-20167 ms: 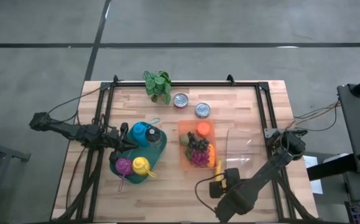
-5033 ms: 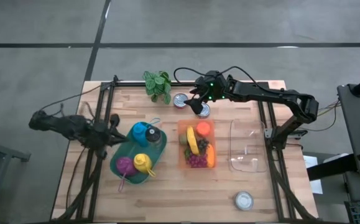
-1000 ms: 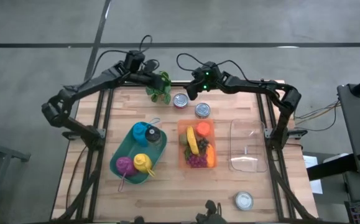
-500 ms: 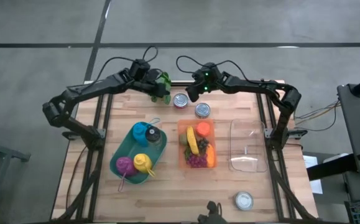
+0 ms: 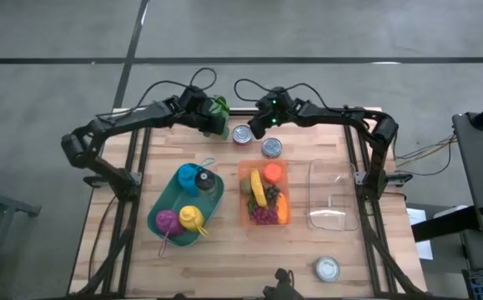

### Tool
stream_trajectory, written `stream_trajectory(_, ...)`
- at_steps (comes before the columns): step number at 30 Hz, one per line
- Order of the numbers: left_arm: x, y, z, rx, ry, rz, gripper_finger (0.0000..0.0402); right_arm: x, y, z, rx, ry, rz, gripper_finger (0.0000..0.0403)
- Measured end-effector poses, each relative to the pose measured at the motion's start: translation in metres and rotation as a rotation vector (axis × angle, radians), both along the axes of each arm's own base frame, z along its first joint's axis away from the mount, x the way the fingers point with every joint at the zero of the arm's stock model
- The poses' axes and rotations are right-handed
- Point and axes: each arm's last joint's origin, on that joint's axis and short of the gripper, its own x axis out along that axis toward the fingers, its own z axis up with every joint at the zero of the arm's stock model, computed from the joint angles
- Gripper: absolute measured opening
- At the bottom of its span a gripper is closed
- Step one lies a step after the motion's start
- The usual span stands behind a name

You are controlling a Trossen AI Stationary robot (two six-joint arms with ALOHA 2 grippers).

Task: Pick & Place Food Item
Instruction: Put the red tuna can into the transparent bin

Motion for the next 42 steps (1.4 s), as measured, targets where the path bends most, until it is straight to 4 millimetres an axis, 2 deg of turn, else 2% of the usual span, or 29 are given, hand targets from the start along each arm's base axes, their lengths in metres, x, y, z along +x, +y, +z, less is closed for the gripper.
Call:
stream_trajectory(6, 0.012, 0.009, -0.035, -0.031, 0.093, -0.043, 0.0022, 0.003, -0.003, -0.018, 0.058, 0.02, 0.007, 0.0013)
stream_trajectory(12, 0.024, 0.017, -0.059, -0.049, 0.104, -0.054, 0.0022, 0.003, -0.003, -0.029, 0.089, 0.049, 0.007, 0.0013)
stream_trajectory(18, 0.037, 0.022, -0.072, -0.025, 0.042, -0.075, 0.0022, -0.004, -0.006, -0.032, 0.063, 0.151, -0.092, 0.0013)
stream_trajectory(30, 0.045, 0.026, -0.101, -0.056, 0.079, -0.082, 0.0022, -0.008, -0.008, -0.035, 0.075, 0.174, -0.097, 0.0013)
stream_trajectory(37, 0.049, 0.028, -0.109, -0.051, 0.075, -0.073, 0.0022, -0.007, -0.009, -0.035, 0.068, 0.168, -0.1, 0.0013)
stream_trajectory(42, 0.05, 0.03, -0.107, -0.042, 0.062, -0.047, 0.0022, -0.007, -0.009, -0.035, 0.067, 0.168, -0.101, 0.0013)
